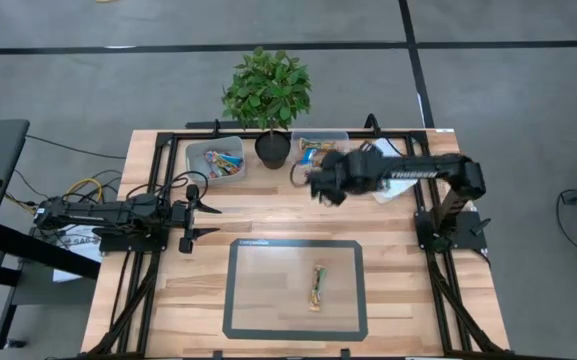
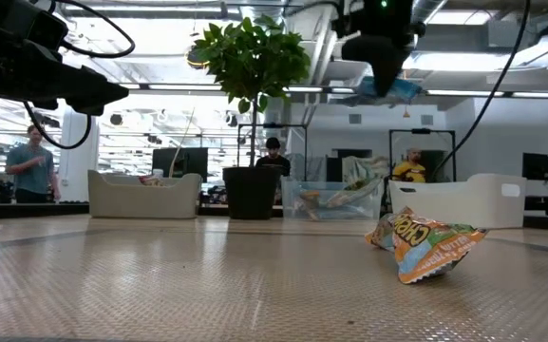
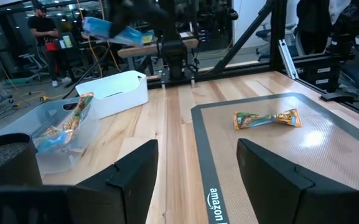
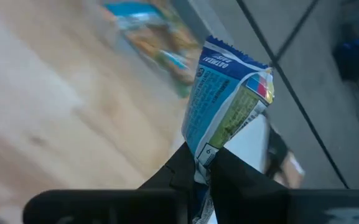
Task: Pick and place Granola Bars by type
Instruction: Put the blue granola bar into the white bin
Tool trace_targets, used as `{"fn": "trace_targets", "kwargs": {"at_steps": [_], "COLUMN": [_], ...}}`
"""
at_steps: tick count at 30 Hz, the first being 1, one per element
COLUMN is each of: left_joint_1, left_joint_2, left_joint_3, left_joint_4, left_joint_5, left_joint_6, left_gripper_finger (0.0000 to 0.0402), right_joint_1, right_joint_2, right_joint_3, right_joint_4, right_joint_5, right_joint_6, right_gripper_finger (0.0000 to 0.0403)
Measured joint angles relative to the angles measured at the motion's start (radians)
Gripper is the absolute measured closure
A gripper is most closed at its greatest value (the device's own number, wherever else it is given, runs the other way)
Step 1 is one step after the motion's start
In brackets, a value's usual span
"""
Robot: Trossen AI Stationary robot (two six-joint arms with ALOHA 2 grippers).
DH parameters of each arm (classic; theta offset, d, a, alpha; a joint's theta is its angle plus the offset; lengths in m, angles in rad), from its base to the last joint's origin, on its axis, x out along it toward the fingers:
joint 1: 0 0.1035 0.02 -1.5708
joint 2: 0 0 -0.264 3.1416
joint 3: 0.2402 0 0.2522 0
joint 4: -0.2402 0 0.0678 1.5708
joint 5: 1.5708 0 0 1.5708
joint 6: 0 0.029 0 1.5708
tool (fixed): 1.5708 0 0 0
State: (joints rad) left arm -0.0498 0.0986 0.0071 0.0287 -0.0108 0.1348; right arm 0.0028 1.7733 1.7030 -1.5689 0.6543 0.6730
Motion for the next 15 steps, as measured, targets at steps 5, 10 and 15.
{"fn": "trace_targets", "kwargs": {"at_steps": [5, 10, 15], "left_joint_1": [0.0, 0.0, 0.0], "left_joint_2": [0.0, 0.0, 0.0], "left_joint_3": [0.0, 0.0, 0.0], "left_joint_4": [0.0, 0.0, 0.0], "left_joint_5": [0.0, 0.0, 0.0], "left_joint_6": [0.0, 0.0, 0.0], "left_gripper_finger": [0.0189, 0.0189, 0.0189], "right_joint_1": [-0.135, -0.243, -0.31], "right_joint_2": [-0.071, -0.152, -0.239], "right_joint_3": [-0.135, -0.337, -0.552], "right_joint_4": [0.003, 0.088, 0.3], "right_joint_5": [0.003, 0.004, -0.072], "right_joint_6": [-0.05, -0.076, -0.154], "right_gripper_finger": [0.0376, 0.0375, 0.0374]}}
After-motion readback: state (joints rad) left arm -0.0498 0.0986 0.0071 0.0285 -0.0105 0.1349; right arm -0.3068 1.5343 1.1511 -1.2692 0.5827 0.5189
